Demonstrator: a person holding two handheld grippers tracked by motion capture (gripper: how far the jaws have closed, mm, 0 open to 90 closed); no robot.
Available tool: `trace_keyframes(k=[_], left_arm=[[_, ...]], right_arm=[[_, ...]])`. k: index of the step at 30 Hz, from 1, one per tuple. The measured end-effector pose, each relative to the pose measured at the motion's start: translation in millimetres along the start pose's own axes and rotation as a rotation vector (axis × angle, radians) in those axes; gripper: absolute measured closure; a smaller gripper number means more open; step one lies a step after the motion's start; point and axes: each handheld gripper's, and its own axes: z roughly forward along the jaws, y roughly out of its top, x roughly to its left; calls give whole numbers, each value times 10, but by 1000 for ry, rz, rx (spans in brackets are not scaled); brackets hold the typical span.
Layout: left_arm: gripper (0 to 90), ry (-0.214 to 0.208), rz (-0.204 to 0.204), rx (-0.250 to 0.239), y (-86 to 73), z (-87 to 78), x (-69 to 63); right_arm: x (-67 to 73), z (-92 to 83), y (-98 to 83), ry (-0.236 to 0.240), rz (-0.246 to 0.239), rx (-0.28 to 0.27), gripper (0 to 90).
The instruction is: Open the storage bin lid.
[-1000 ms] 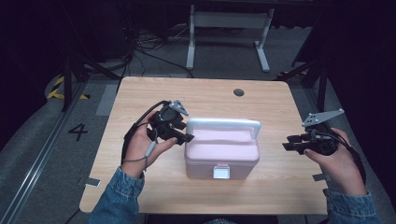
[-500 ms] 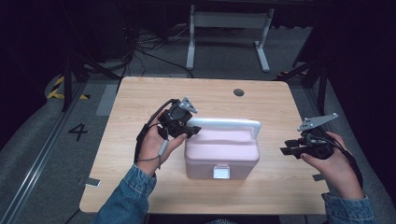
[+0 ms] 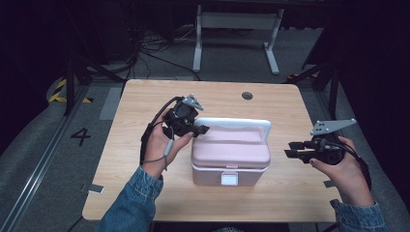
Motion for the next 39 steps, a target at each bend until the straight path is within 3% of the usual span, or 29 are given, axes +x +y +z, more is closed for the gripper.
trace_keyframes(k=[24, 35, 39], left_arm=[[715, -161, -207, -63, 126, -49, 343], [713, -178, -232, -70, 143, -55, 394], [713, -177, -232, -71, 155, -53, 404]], right_arm=[[161, -1, 64, 59, -57, -34, 694], [299, 128, 114, 102, -105, -53, 760], [347, 190, 137, 94, -122, -56, 788]])
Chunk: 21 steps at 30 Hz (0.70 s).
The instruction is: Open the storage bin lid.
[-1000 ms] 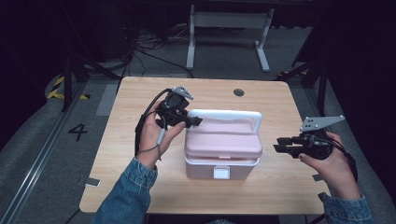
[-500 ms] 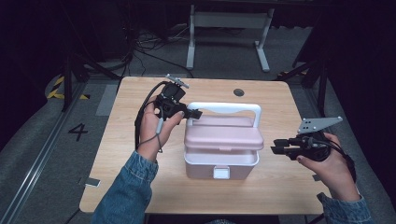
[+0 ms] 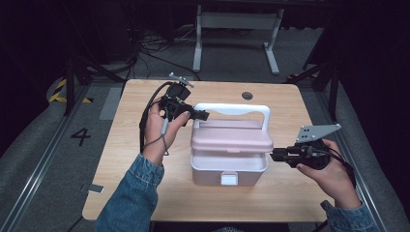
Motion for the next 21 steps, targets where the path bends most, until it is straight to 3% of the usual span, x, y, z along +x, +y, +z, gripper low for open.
trace_keyframes(k=[13, 18, 21], left_arm=[[689, 10, 12, -4, -24, -28, 8], [619, 32, 12, 7, -57, -48, 28], [573, 49, 19, -15, -85, -84, 16]], right_arm=[[58, 54, 75, -34, -22, -79, 839], [60, 88, 85, -29, -19, -79, 843], [67, 96, 97, -27, -18, -82, 844]])
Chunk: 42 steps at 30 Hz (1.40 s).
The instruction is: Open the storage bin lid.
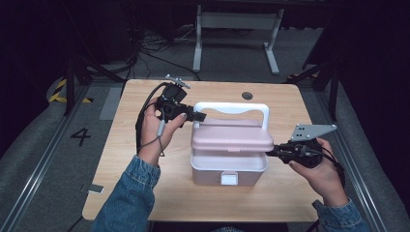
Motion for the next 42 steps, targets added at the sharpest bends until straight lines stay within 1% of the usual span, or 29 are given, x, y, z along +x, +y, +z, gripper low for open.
trace_keyframes(k=[2, 3, 4, 5, 6, 8, 9, 12, 13, 15, 18, 19, 21, 22, 23, 24, 28, 29, 32, 33, 34, 38, 39, 40, 41, 42], left_arm=[[561, 6, 3, 2, -8, -23, -6], [530, 14, 0, -2, -15, -38, -17], [520, 27, 3, -9, -28, -69, -26], [513, 27, 3, -9, -28, -69, -26], [513, 35, 4, -15, -38, -96, -29], [506, 32, 1, -20, -51, -126, -29], [496, 44, 2, -25, -67, -153, -29], [485, 55, 1, -28, -96, -186, -38], [478, 67, 3, -31, -128, -215, -48], [474, 72, 6, -31, -141, -228, -51], [472, 93, 14, -27, -203, -287, -76], [467, 110, 23, -28, -239, -317, -96], [466, 117, 26, -25, -257, -333, -109], [465, 129, 39, -23, -278, -354, -116], [464, 131, 43, -19, -294, -370, -127], [462, 129, 37, -24, -316, -379, -142], [453, 155, 63, -16, -412, -429, -210], [453, 155, 63, -16, -412, -429, -210], [455, 167, 91, -11, -494, -447, -265], [455, 167, 91, -11, -494, -447, -265], [455, 168, 108, -3, -527, -449, -287], [471, 175, 123, 7, -587, -464, -320], [472, 175, 123, 0, -604, -458, -326], [472, 181, 128, 12, -632, -454, -339], [472, 184, 129, 4, -645, -443, -343], [472, 189, 133, 10, -654, -439, -349]], right_arm=[[0, 2, 3, 1, -2, -2, 846], [3, 5, 8, 1, -2, -4, 848], [3, 5, 10, 1, -1, -6, 849], [3, 5, 10, 1, -1, -6, 849], [3, 4, 12, 2, -1, -7, 850], [-2, 5, 17, 3, -1, -12, 850], [-4, 3, 24, 3, -2, -14, 853], [-5, 1, 34, 5, -1, -19, 856], [-4, -1, 45, 4, -1, -27, 859], [-5, -2, 50, 5, -2, -30, 860], [-4, 0, 67, 4, -3, -40, 871], [-4, 1, 74, 1, -4, -45, 876], [-3, -1, 79, -1, -3, -49, 877], [-2, -2, 83, -2, -5, -54, 883], [0, -8, 89, -5, -7, -60, 885], [3, -12, 94, -5, -7, -66, 887], [0, -22, 112, -17, -3, -83, 887], [0, -22, 112, -17, -3, -83, 887], [-5, -27, 129, -24, 1, -93, 887], [-5, -27, 129, -24, 1, -93, 887], [-7, -30, 134, -26, 3, -97, 887], [-21, -41, 161, -32, 12, -109, 887], [-27, -46, 175, -36, 14, -112, 887], [-32, -50, 183, -40, 14, -115, 888], [-39, -54, 192, -41, 17, -119, 889], [-46, -57, 197, -44, 18, -121, 891]])
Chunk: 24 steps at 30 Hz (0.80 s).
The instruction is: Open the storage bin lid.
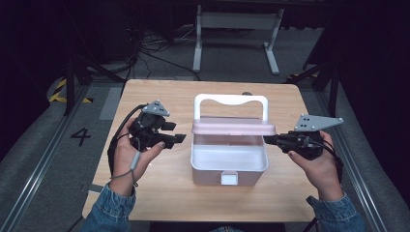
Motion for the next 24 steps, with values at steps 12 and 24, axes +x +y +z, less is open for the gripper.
trace_keyframes(k=[12, 24], left_arm=[[484, 28, 42, -52, -39, 100, -55], [505, 97, 145, -241, 65, 240, -187]], right_arm=[[-90, -19, 73, -17, 42, -50, 900], [-110, -1, 92, -18, 122, -77, 900]])
